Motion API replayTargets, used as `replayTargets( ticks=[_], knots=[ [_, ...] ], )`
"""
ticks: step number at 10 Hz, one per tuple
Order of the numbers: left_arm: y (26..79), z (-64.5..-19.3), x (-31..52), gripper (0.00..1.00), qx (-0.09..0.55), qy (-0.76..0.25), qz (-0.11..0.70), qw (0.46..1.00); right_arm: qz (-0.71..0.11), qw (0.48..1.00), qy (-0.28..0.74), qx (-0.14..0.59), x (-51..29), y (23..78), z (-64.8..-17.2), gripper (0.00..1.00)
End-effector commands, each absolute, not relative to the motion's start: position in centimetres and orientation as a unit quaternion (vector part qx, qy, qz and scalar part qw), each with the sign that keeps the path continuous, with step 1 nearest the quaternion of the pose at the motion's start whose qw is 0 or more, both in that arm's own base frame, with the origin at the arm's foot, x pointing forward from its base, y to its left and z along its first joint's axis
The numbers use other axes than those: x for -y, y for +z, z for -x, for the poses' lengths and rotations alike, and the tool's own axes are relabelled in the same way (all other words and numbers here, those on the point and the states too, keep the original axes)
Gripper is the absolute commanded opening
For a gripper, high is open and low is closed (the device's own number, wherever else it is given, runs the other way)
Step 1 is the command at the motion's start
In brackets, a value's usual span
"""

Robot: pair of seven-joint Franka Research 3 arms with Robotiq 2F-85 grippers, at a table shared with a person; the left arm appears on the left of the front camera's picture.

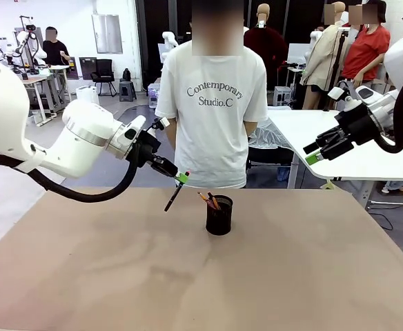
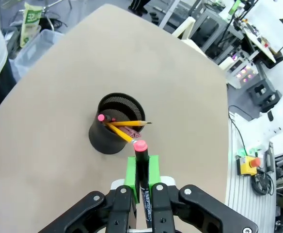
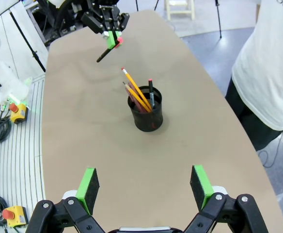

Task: Place the pens into the pen holder.
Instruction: Pick up a writing instrument from the table and place it into the Pen holder.

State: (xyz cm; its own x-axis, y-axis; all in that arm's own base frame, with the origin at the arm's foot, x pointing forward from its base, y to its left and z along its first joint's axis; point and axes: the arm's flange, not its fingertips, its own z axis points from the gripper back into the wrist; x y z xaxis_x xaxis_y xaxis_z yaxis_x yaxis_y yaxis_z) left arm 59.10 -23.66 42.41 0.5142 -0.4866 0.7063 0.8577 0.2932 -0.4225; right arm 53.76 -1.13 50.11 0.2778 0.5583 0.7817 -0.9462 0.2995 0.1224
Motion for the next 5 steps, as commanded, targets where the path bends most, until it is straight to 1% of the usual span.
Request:
replayTargets(
  ticks=[1,2,4,5],
  knots=[
    [42.8,-59.7,23.7,0.00,0.222,-0.429,0.400,0.779,-0.303,0.741,0.506,0.320,1.1,50.3,-53.7,1.00],
    [42.4,-59.1,23.7,0.00,0.230,-0.436,0.404,0.771,-0.303,0.741,0.506,0.320,1.1,50.3,-53.7,1.00],
    [40.6,-59.3,26.1,0.00,0.215,-0.507,0.466,0.692,-0.303,0.741,0.506,0.320,1.1,50.3,-53.7,1.00],
    [41.1,-59.4,26.6,0.00,0.234,-0.527,0.482,0.660,-0.303,0.741,0.506,0.320,1.1,50.3,-53.7,1.00]
  ],
)
